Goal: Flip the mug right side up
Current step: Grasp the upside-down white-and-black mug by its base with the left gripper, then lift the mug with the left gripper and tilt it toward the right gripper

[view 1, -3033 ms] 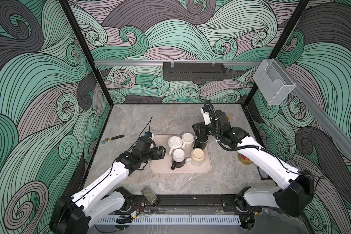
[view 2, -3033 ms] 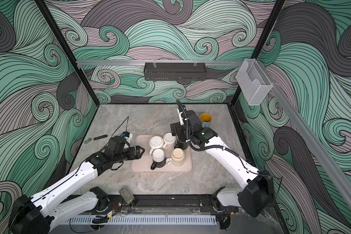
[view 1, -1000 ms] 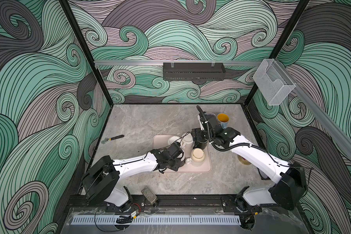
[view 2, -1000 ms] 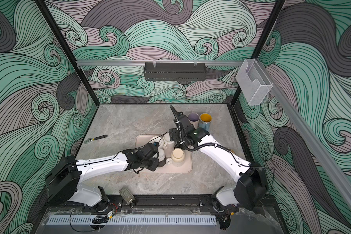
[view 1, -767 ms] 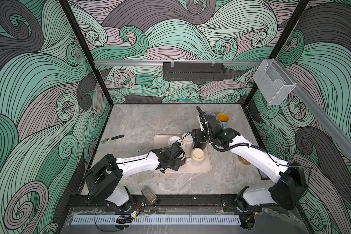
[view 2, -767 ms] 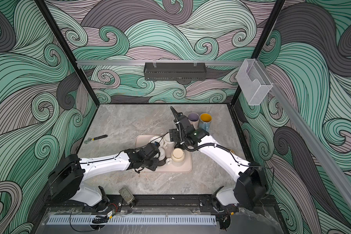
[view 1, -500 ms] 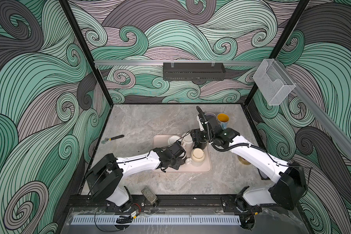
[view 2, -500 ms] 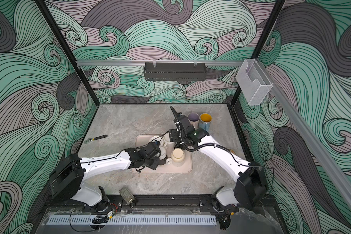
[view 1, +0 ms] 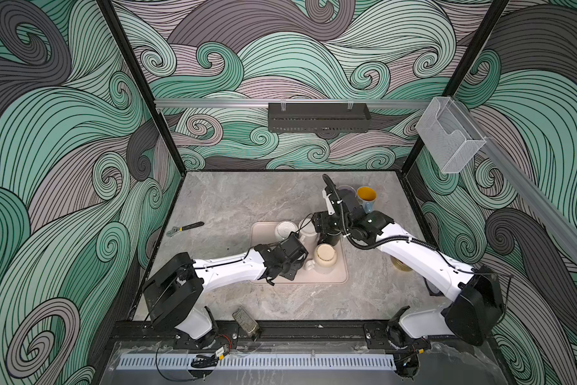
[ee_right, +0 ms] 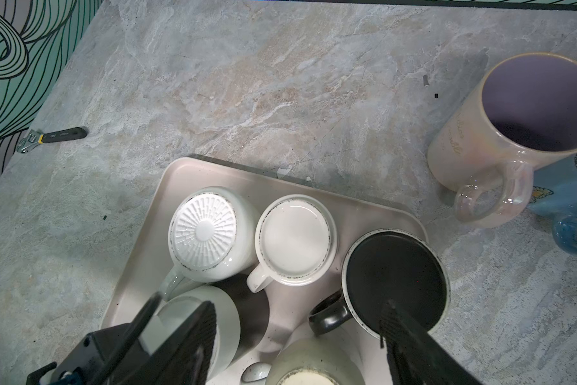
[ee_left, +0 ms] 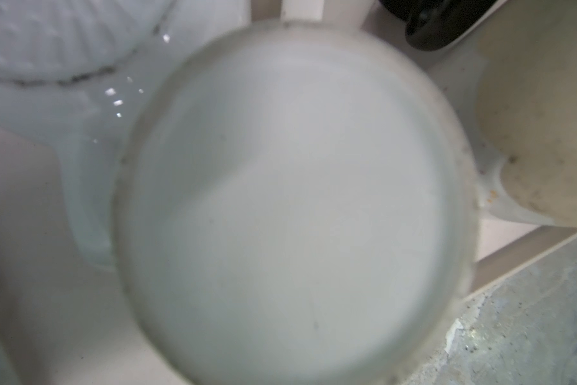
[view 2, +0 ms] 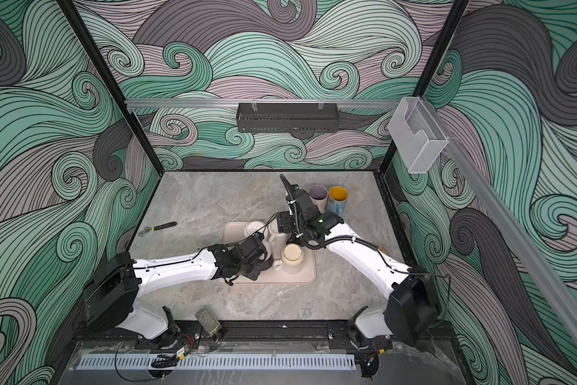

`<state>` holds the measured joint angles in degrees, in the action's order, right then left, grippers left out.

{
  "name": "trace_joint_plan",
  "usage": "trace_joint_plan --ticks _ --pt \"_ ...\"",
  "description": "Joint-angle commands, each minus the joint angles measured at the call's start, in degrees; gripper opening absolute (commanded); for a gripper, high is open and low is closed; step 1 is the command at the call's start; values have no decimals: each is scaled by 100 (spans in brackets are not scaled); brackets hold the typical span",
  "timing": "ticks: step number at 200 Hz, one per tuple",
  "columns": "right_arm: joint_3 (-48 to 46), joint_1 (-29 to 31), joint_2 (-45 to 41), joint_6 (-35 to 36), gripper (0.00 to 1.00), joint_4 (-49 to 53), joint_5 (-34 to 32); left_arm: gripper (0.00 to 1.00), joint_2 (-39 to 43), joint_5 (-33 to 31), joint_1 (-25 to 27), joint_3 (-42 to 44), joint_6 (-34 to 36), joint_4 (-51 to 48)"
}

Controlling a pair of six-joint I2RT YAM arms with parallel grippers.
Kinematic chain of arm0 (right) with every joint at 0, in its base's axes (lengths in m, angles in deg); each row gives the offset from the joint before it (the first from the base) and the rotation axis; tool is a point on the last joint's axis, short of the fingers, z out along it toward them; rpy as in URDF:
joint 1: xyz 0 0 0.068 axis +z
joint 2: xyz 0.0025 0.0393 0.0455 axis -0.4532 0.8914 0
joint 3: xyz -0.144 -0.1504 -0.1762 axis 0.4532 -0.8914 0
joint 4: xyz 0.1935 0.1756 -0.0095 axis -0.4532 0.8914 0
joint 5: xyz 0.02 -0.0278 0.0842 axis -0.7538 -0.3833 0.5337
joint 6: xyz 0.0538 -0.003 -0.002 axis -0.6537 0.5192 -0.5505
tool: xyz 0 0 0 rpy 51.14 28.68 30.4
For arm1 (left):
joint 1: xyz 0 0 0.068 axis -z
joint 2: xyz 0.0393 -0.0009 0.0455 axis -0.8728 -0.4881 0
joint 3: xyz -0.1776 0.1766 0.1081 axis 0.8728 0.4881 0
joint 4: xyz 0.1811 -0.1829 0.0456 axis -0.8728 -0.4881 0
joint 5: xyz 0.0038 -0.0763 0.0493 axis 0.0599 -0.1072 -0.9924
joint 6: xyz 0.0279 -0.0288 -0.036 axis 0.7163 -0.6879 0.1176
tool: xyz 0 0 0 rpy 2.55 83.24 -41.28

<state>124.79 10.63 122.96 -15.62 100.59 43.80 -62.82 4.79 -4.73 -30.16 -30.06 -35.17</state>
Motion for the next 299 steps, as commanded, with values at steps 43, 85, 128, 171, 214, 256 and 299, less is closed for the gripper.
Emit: trace_joint_plan --ticks 43,85,128,171,214,256,299 --pt "-842 -34 -529 20 79 -1160 -378 0 181 -313 392 -316 284 -285" --pt "-1054 -186 -921 -98 79 -1453 -536 0 799 -377 504 -183 344 -700" --pt "-899 -273 -737 -171 78 -1436 -387 0 1341 -809 521 -173 462 -1175" --pt "-712 -381 -578 -245 78 -1375 -316 0 2147 -1191 521 -454 681 -1372" --pt "-485 -472 -523 -265 79 -1197 -23 0 3194 -1381 367 -362 1044 -389" --pt "-574 -517 -538 -628 77 -1517 378 0 3652 -227 -639 -208 954 708" --pt "-990 -525 -625 -1148 78 -2341 922 0 3723 1725 -2212 91 207 2208"
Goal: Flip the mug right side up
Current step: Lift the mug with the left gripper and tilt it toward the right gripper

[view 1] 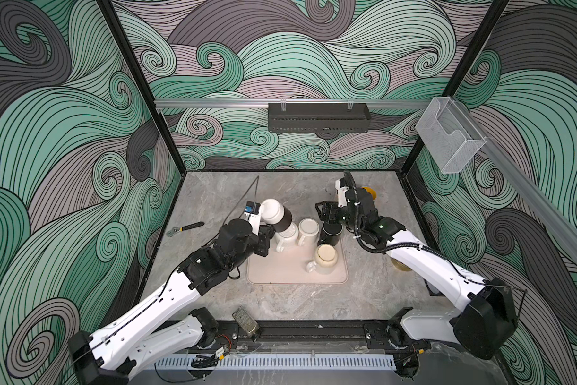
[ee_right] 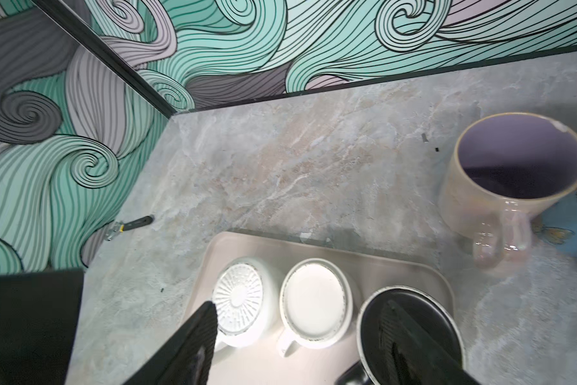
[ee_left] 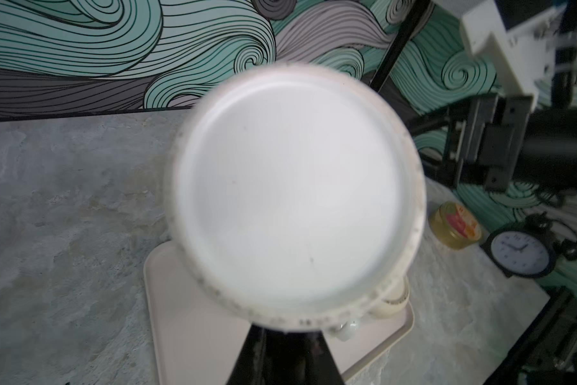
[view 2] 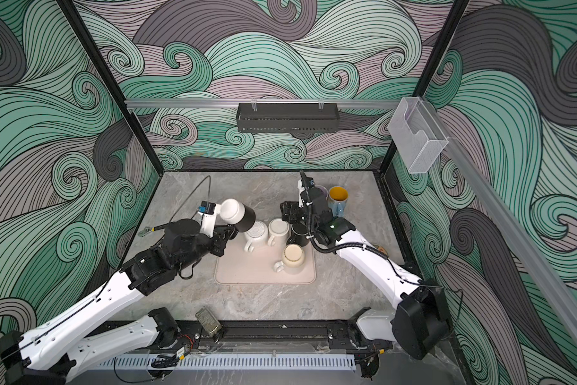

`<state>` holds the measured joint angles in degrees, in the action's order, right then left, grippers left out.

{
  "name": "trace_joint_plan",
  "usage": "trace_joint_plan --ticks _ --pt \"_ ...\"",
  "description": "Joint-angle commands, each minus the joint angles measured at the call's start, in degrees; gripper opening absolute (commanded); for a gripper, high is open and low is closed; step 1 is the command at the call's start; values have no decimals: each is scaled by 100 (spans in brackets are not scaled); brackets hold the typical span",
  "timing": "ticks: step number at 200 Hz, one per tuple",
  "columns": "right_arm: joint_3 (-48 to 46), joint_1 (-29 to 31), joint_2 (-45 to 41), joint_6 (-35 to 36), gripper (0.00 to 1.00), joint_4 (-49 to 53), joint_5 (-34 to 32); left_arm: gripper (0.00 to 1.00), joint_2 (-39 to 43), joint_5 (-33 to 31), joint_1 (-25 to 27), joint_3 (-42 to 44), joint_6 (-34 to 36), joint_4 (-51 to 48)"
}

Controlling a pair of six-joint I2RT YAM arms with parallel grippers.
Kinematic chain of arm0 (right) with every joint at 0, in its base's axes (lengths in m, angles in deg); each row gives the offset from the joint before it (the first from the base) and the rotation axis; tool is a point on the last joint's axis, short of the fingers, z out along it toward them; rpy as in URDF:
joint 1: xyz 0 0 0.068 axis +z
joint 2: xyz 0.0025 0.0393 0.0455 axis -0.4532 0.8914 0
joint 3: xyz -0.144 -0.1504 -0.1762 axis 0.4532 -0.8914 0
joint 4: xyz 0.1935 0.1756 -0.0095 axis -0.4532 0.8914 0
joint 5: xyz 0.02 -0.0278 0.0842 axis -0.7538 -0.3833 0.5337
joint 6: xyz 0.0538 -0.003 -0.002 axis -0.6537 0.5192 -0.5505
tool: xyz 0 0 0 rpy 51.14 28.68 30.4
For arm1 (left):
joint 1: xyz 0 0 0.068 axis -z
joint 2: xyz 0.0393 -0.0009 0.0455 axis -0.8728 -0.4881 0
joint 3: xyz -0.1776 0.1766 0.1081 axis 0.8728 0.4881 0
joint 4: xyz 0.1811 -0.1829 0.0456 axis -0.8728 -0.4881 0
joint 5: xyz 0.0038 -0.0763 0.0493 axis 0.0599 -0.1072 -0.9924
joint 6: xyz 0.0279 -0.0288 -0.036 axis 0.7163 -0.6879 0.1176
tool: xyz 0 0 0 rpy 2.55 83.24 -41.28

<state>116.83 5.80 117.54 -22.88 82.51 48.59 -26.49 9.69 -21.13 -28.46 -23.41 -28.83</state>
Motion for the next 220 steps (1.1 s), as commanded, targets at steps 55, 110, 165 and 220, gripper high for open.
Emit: trace_joint_plan --ticks 55,110,165,220 --pt "-467 -36 -227 -1237 76 -1180 1102 0 -307 2763 -1635 395 -2289 3837" --pt "-873 37 -297 -2347 75 -2375 1859 0 -703 3157 -1810 733 -3675 5153" --pt "-980 86 -105 -3203 71 -3508 2536 0 -888 3157 -1813 1117 -4499 6192" --pt "-671 329 297 -3499 65 -4013 3056 0 -1288 3296 -1814 1130 -5057 6957"
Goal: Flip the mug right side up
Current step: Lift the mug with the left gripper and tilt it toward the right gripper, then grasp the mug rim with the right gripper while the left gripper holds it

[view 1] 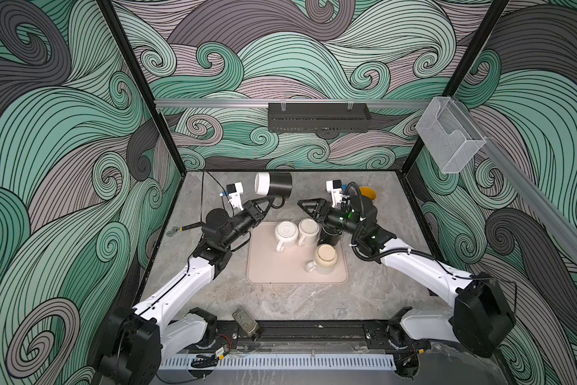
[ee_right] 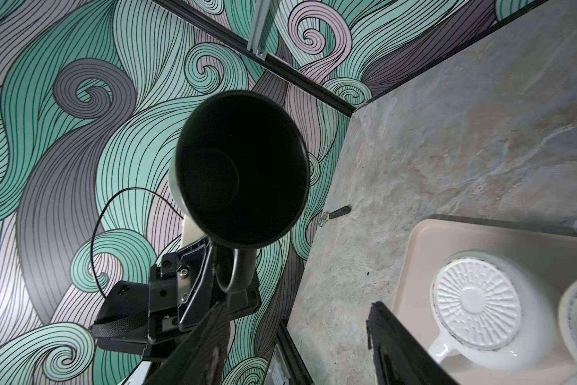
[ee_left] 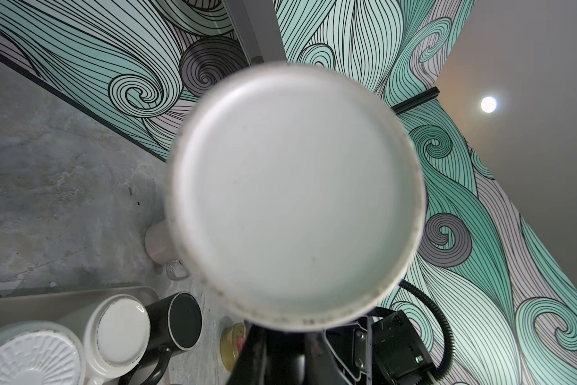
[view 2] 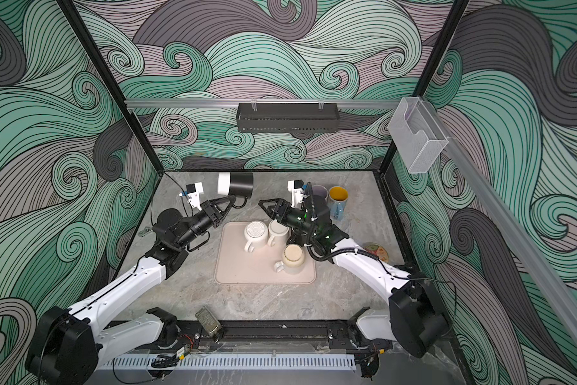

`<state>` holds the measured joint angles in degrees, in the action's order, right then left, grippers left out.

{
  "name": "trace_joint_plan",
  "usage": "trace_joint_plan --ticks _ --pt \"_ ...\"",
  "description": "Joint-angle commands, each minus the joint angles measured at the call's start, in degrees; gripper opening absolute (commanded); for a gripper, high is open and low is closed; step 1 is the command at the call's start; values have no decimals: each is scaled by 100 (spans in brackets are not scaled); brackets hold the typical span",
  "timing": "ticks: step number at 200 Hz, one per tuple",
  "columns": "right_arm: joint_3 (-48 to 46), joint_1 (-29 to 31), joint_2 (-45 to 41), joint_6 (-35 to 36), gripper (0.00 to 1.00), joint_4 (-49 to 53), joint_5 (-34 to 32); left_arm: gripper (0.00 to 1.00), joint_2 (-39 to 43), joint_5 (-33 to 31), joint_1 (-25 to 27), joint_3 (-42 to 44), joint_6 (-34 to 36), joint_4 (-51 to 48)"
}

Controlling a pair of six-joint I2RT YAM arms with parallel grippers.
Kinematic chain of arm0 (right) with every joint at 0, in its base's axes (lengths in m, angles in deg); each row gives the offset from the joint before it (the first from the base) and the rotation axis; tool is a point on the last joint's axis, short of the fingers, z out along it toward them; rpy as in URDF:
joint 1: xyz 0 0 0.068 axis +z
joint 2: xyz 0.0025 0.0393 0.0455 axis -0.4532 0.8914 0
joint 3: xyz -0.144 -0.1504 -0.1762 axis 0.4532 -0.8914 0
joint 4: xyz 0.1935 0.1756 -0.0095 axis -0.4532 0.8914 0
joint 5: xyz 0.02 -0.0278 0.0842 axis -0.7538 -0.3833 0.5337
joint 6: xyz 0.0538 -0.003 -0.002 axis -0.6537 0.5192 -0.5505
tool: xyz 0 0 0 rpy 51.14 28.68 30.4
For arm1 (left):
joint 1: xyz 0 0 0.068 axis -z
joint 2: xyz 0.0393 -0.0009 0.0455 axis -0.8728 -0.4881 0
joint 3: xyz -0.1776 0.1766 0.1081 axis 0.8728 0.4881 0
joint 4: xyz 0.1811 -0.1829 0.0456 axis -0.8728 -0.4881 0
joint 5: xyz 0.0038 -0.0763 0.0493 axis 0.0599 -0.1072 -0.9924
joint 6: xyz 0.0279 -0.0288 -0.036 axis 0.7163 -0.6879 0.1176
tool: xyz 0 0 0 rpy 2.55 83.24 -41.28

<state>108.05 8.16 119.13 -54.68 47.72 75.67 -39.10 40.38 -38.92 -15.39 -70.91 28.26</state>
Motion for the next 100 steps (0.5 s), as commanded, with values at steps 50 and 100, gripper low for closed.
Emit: trace_joint_plan --ticks 50,100 --pt "321 100 267 -491 58 -1029 220 0 -264 466 73 -375 -396 1362" --pt "465 95 463 -708 54 -1252 258 0 -391 387 221 -409 -382 1485"
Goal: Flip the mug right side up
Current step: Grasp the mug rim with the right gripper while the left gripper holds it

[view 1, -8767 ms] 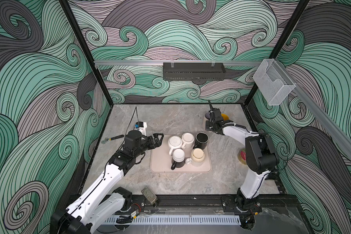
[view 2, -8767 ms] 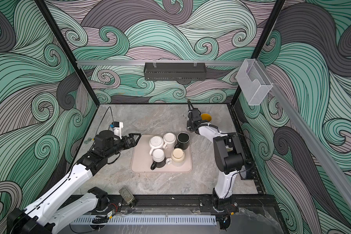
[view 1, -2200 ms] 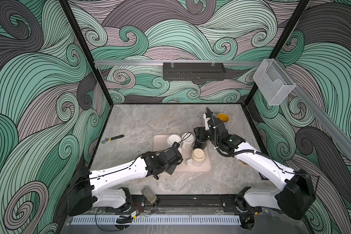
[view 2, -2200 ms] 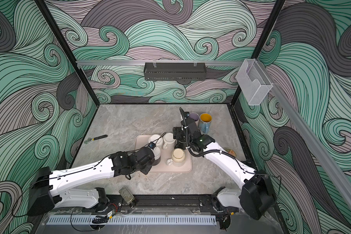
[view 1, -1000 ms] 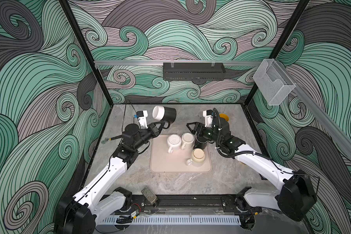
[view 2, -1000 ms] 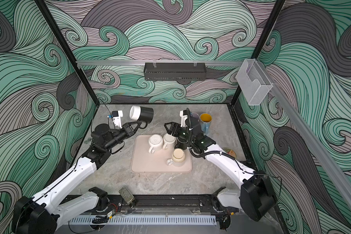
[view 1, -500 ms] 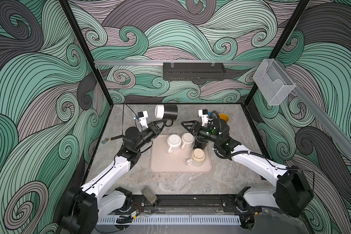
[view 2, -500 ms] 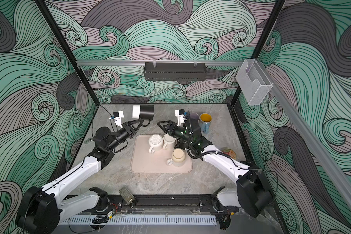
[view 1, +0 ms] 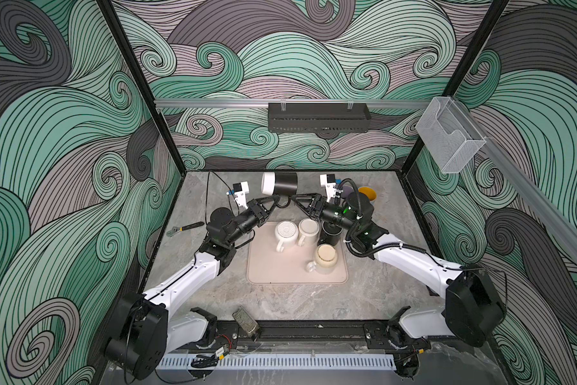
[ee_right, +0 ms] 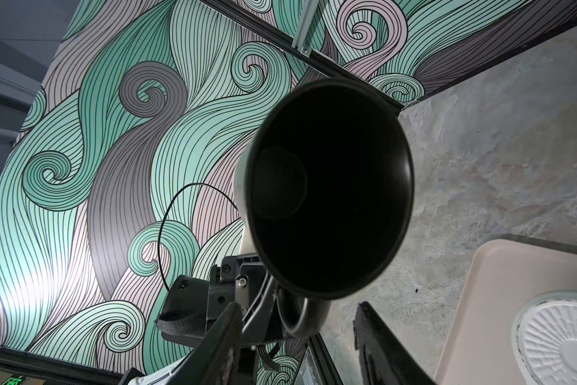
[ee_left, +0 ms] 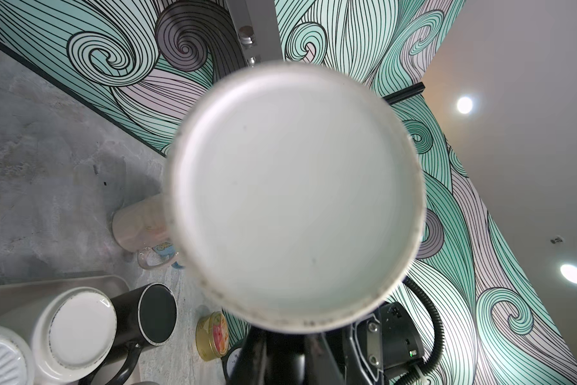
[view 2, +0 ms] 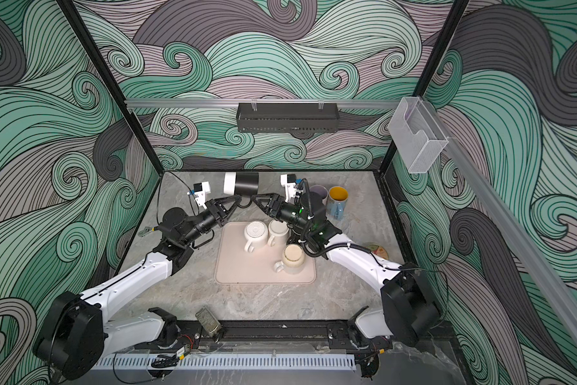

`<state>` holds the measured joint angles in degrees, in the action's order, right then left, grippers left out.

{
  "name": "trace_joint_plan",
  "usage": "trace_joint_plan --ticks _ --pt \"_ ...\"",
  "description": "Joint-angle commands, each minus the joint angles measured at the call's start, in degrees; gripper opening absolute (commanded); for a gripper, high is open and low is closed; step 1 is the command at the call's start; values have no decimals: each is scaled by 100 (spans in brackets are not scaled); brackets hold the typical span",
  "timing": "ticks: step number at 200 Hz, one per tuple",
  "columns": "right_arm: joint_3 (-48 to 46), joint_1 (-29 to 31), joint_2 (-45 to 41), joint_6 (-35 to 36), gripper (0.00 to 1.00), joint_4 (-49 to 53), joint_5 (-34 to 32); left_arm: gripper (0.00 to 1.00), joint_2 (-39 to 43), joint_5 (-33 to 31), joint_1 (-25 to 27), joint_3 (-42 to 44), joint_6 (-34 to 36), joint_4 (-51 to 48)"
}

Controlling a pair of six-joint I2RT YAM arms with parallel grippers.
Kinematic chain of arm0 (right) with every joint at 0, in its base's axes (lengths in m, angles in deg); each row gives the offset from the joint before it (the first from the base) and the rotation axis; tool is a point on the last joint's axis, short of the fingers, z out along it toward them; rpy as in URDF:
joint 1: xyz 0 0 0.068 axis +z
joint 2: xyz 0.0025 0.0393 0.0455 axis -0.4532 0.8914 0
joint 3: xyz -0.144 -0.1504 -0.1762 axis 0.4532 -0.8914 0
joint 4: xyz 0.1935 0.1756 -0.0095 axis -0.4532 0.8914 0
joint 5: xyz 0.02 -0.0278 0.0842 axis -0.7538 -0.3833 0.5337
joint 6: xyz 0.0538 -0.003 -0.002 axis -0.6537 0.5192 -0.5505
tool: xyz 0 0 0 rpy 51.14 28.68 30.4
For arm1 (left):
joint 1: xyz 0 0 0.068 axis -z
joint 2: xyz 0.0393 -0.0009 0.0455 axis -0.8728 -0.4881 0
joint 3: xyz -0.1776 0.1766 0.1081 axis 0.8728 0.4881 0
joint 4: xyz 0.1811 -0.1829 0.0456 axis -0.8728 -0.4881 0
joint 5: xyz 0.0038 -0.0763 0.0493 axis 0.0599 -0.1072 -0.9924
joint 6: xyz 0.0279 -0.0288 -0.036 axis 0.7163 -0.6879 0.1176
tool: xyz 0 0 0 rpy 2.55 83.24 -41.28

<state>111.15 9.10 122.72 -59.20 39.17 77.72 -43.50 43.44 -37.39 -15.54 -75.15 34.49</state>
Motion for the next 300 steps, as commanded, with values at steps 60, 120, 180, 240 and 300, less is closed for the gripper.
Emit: trace_joint_plan --ticks 60,120,180,240,300 --pt "223 2 322 -564 50 -751 99 0 -8 20 194 -483 109 865" --pt "236 -1 559 -988 45 -1358 41 0 -138 28 294 -547 99 987" --pt "253 -1 652 -1115 39 -1642 -121 0 -307 107 458 -564 10 1082" --pt "231 -56 899 -1412 0 -2148 -228 0 -207 125 490 -558 96 780" --pt "223 -94 980 -1305 0 -2111 -241 60 -25 -24 465 -697 666 -736"
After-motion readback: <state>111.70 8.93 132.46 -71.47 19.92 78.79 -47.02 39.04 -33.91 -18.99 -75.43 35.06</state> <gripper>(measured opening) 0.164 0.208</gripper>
